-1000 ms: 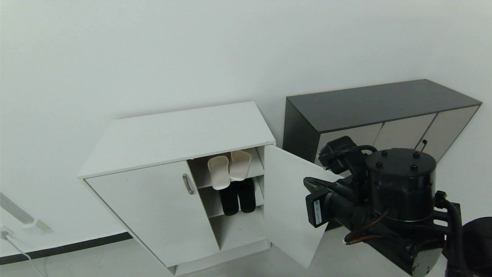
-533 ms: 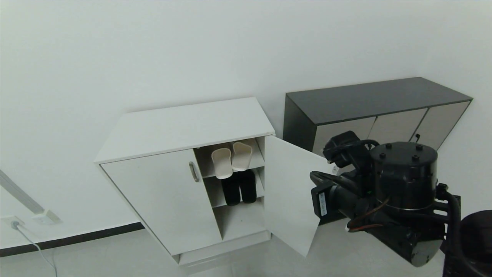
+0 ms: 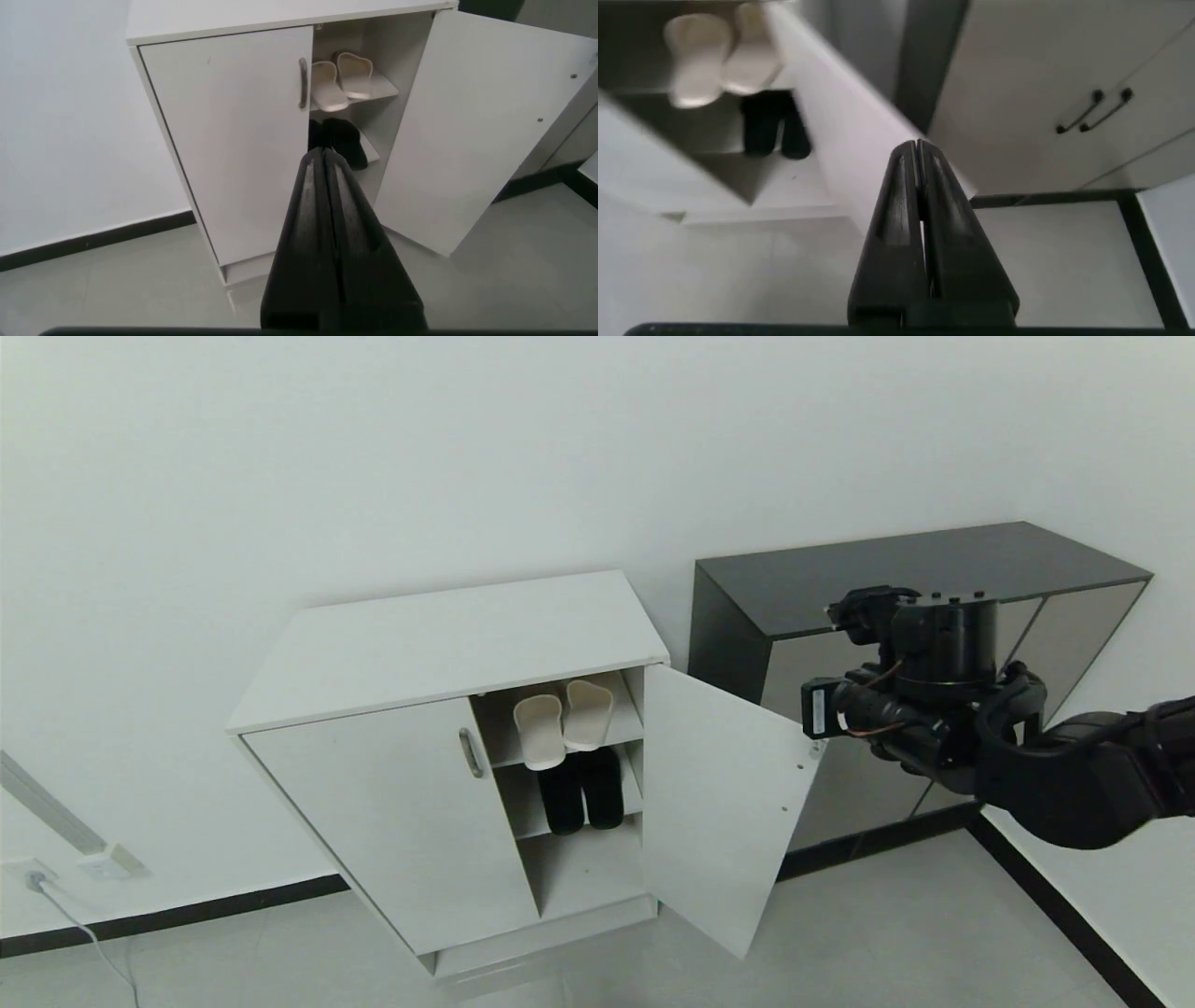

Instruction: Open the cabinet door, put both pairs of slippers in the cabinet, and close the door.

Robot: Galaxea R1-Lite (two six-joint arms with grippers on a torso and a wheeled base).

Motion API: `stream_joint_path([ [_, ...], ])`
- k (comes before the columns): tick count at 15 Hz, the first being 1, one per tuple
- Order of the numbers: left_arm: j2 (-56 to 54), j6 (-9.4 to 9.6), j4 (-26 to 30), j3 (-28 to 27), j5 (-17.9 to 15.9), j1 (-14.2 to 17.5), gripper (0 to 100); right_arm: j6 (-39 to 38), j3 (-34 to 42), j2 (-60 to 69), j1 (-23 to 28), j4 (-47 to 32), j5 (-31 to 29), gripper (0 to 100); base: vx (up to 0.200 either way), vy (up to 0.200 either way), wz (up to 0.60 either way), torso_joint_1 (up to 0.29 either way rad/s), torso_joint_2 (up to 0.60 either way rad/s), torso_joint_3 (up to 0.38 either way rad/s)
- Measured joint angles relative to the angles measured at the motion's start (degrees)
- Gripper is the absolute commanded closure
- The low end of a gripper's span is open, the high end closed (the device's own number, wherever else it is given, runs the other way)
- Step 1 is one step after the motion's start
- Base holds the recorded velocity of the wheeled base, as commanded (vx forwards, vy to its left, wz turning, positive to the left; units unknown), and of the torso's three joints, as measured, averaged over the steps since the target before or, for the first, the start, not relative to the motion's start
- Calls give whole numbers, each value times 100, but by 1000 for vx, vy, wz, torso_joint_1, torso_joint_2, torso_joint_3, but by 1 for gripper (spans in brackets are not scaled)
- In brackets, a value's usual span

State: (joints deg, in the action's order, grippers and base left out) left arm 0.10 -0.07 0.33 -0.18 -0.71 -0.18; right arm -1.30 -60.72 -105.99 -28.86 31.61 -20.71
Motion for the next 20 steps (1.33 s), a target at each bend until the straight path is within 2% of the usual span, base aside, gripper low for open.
stream_joint_path([
  [3,0,0,2,0,0,0,100,-88,-499,-527,364,-6,284,100,0,0,0,0,0,0],
  [9,0,0,2,0,5,0,100,-187,-1067,-1290,614,9,325,100,0,0,0,0,0,0],
  [20,0,-2,2,0,9,0,100,-187,-1296,-1825,689,60,317,100,0,0,0,0,0,0],
])
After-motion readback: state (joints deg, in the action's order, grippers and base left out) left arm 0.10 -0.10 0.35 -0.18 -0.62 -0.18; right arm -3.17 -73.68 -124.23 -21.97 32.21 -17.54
